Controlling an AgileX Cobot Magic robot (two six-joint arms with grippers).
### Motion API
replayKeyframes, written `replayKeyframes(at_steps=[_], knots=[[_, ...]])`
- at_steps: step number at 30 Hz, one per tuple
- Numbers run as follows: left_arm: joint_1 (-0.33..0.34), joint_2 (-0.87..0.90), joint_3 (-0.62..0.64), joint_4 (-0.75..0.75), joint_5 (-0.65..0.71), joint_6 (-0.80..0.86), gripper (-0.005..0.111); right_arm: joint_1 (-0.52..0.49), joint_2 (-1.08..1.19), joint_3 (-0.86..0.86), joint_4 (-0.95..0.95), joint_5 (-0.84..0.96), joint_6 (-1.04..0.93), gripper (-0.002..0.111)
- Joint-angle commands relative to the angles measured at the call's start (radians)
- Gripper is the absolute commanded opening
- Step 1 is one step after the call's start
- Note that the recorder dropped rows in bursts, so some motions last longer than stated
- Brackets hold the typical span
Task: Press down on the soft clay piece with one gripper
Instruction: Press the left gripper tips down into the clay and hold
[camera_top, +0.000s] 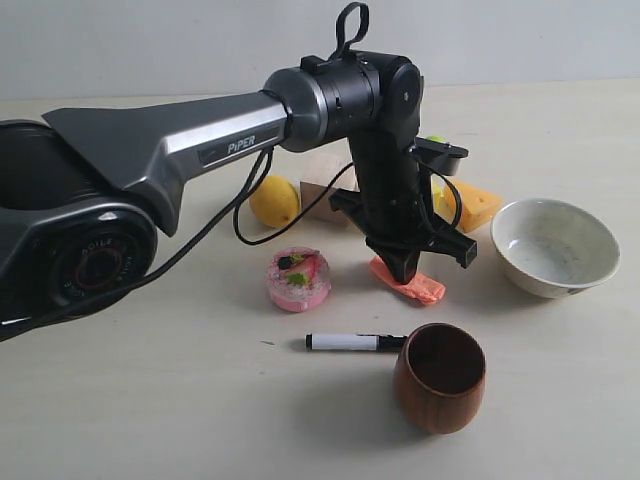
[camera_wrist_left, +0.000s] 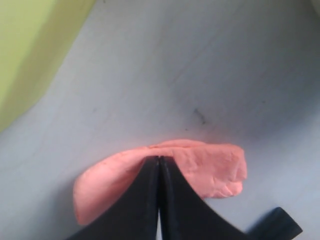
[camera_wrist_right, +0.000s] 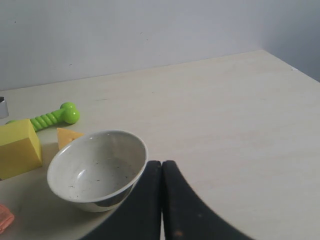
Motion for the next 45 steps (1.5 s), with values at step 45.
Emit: replayKeyframes(at_steps=[45], knots=[[-0.007, 0.124, 0.028, -0.008, -0.003, -0.026, 0.000, 0.001, -0.006, 0.004, -0.004, -0.009, -0.004, 0.000]])
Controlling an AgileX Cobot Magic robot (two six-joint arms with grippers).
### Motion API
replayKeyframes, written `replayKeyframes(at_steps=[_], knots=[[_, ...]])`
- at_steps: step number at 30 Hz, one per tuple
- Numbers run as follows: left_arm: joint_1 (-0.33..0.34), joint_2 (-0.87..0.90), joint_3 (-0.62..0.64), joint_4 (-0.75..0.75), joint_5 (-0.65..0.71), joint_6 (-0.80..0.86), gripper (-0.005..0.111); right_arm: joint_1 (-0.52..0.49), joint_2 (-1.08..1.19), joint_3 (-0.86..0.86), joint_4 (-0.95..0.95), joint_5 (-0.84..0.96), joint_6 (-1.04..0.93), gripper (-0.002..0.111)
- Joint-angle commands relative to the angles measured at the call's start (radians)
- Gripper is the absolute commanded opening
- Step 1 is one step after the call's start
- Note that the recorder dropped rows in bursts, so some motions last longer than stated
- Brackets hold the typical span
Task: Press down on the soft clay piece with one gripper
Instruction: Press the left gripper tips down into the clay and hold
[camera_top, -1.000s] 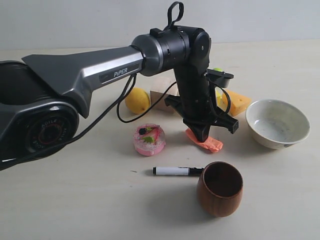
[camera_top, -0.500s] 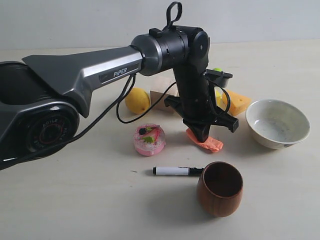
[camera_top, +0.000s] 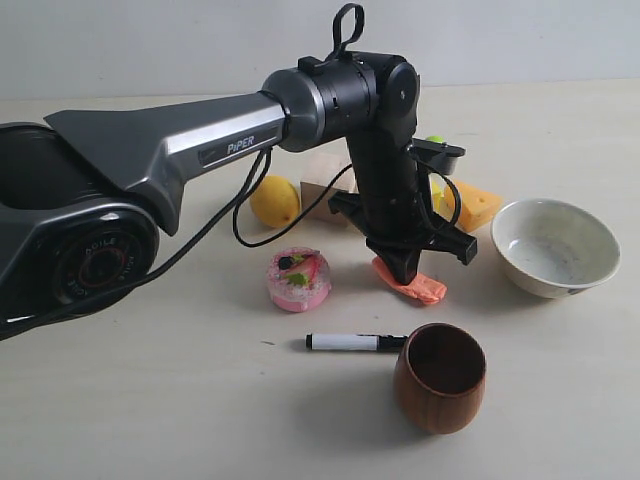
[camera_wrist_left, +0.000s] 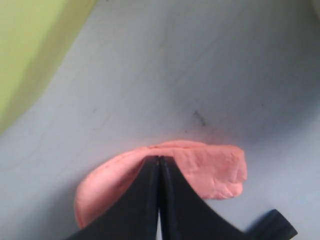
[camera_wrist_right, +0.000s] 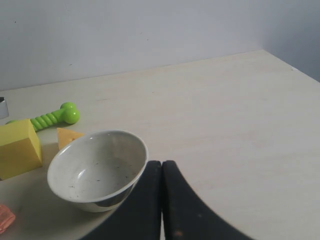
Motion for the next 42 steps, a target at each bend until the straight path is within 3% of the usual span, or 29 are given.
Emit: replayKeyframes(at_steps=[1, 42], knots=[[-0.015, 0.106, 0.040, 0.011, -0.014, -0.008, 0.000, 0.001, -0.006, 0.004, -0.004, -0.009, -0.004, 0.000], [-0.015, -0.003, 0.040, 0.075, -0.014, -0.008, 0.000, 0.001, -0.006, 0.004, -0.004, -0.009, -0.004, 0.000]])
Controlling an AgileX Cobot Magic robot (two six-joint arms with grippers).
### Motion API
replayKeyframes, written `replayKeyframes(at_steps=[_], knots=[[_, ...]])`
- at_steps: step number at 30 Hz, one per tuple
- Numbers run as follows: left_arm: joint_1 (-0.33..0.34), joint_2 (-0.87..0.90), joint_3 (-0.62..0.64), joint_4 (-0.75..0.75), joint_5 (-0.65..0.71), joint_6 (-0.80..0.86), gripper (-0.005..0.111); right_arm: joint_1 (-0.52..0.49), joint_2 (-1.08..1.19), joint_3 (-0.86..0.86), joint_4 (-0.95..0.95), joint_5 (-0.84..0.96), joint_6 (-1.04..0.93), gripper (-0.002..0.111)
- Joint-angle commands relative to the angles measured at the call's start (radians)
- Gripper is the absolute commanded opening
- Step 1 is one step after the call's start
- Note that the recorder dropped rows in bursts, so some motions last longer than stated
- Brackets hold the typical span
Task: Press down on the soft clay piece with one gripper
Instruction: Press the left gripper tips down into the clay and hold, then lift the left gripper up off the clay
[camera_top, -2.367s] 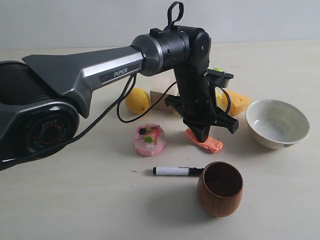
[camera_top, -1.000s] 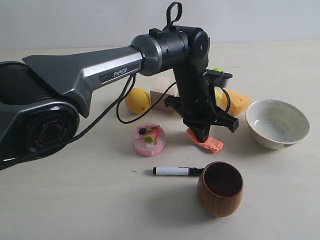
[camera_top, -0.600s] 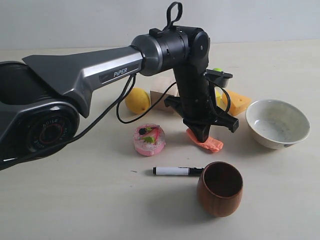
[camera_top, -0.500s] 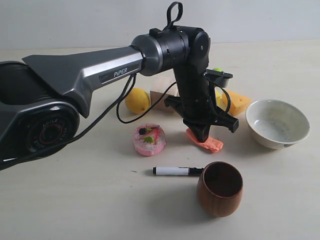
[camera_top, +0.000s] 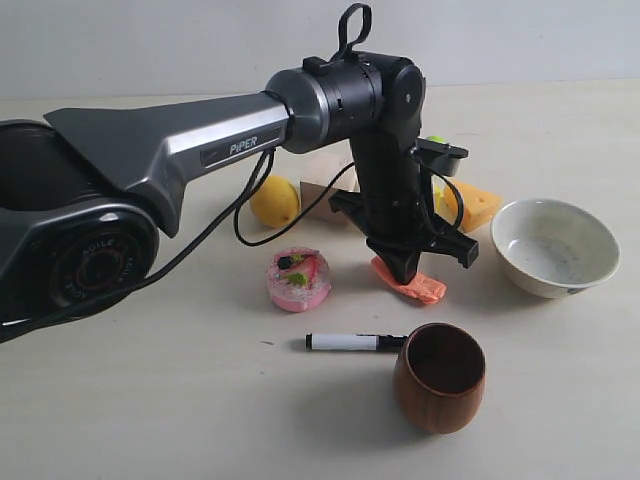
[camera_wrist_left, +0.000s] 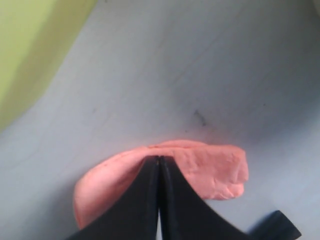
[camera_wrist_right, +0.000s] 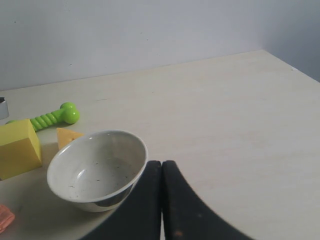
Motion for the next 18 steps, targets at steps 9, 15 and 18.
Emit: replayKeyframes(at_steps=[9, 15, 18], knots=[[-0.007, -0.023, 0.030, 0.065, -0.015, 0.000, 0.000, 0.001, -0.006, 0.004, -0.004, -0.009, -0.004, 0.000], [-0.007, -0.053, 0.030, 0.075, -0.028, 0.000, 0.000, 0.001, -0.006, 0.004, -0.004, -0.009, -0.004, 0.000], [-0.007, -0.062, 0.030, 0.078, -0.028, 0.000, 0.000, 0.001, -0.006, 0.004, -0.004, -0.009, -0.004, 0.000]])
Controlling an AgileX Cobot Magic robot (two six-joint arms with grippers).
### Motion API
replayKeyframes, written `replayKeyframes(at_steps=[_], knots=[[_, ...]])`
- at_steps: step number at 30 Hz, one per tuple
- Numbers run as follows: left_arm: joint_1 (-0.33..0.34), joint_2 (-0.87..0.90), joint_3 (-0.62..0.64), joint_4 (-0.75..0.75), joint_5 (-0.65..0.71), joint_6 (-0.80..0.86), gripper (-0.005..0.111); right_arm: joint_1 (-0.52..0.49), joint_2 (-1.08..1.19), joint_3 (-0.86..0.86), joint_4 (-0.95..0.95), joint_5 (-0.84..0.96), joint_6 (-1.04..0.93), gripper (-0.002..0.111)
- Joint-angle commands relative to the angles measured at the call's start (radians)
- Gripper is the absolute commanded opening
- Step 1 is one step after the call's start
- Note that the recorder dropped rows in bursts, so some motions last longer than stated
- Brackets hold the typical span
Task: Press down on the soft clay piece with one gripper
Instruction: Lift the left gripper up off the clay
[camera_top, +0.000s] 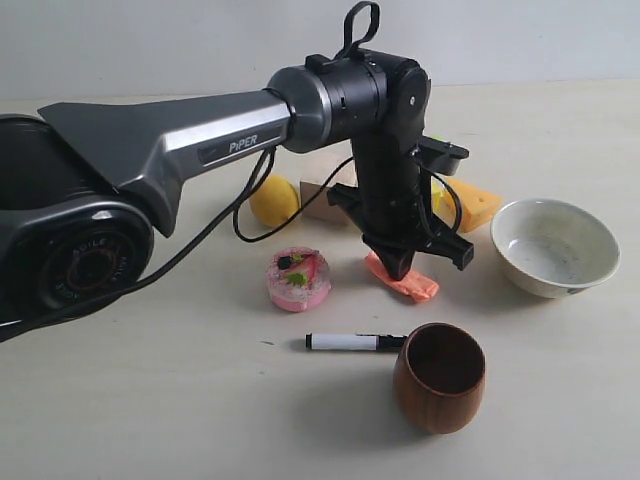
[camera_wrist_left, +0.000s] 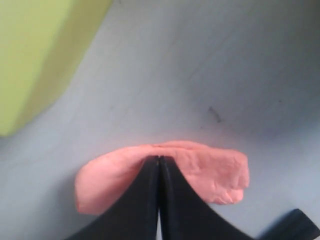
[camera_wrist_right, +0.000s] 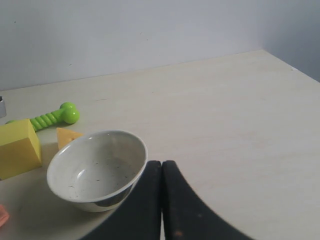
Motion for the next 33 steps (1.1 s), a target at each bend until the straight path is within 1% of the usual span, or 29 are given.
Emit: replayKeyframes(at_steps=[1, 11, 20, 24, 28, 33], knots=[[0.001, -0.023, 0.004, 0.019, -0.008, 0.000, 0.000, 0.001, -0.006, 0.004, -0.004, -0.009, -0.004, 0.000], [0.001, -0.041, 0.004, 0.017, -0.008, 0.000, 0.000, 0.001, -0.006, 0.004, -0.004, -0.009, -0.004, 0.000], [-0.006, -0.132, 0.008, 0.013, -0.032, 0.046, 0.000, 0.001, -0.006, 0.004, -0.004, -0.009, -0.004, 0.000], [-0.024, -0.202, 0.058, 0.017, -0.112, 0.046, 0.000, 0.001, -0.006, 0.004, -0.004, -0.009, -0.004, 0.000], [-0.044, -0.275, 0.135, 0.034, -0.203, 0.046, 0.000, 0.001, -0.006, 0.004, -0.004, -0.009, -0.004, 0.000], [-0.050, -0.377, 0.286, 0.040, -0.326, 0.040, 0.000, 0.001, -0.006, 0.004, -0.004, -0.009, -0.002, 0.000]])
